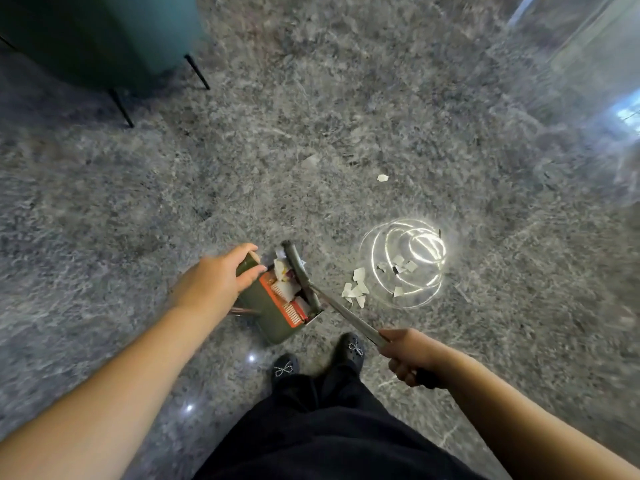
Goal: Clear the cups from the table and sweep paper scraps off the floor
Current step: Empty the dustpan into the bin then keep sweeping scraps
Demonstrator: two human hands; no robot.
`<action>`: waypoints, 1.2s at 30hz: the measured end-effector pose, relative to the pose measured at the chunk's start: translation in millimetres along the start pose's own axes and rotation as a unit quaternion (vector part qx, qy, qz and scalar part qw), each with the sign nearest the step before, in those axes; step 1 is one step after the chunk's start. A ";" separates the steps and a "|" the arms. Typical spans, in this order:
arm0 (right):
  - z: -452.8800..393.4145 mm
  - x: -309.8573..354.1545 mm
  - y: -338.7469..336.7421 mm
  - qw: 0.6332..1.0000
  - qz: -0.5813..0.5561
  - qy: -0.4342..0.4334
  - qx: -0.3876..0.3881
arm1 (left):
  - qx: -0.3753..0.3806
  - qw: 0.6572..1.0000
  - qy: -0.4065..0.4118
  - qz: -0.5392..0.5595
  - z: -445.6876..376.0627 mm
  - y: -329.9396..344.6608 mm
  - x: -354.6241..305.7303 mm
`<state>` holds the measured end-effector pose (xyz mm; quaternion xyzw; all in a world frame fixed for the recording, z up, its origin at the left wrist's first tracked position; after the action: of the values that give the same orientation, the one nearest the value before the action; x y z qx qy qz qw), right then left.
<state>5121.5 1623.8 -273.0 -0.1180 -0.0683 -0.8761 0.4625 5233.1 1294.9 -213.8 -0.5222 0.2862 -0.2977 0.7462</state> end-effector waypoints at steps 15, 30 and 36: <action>25.3 28.1 17.0 0.995 -0.062 -0.061 -0.055 | -0.011 0.995 -0.028 0.096 52.0 -13.1 69.3; 13.4 76.2 2.6 0.991 -0.053 -0.087 -0.086 | -0.029 0.994 -0.067 0.084 13.0 -16.4 105.3; -12.3 90.4 -7.7 0.990 0.007 -0.092 -0.107 | -0.033 0.991 -0.099 0.086 -12.8 -23.3 106.0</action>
<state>5064.1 1553.5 -260.6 -0.2473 -0.0151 -0.8606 0.4449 5290.1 1201.9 -207.7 -0.5473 0.2645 -0.1698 0.7757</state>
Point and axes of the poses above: each hand's wrist, its own z-axis away from the middle knuckle, its own y-axis out of the palm, x = y × z, the point moved 8 cm from there along -z, towards the middle knuckle, and after that the axes turned 12 degrees about -z, right-handed, at the moved point
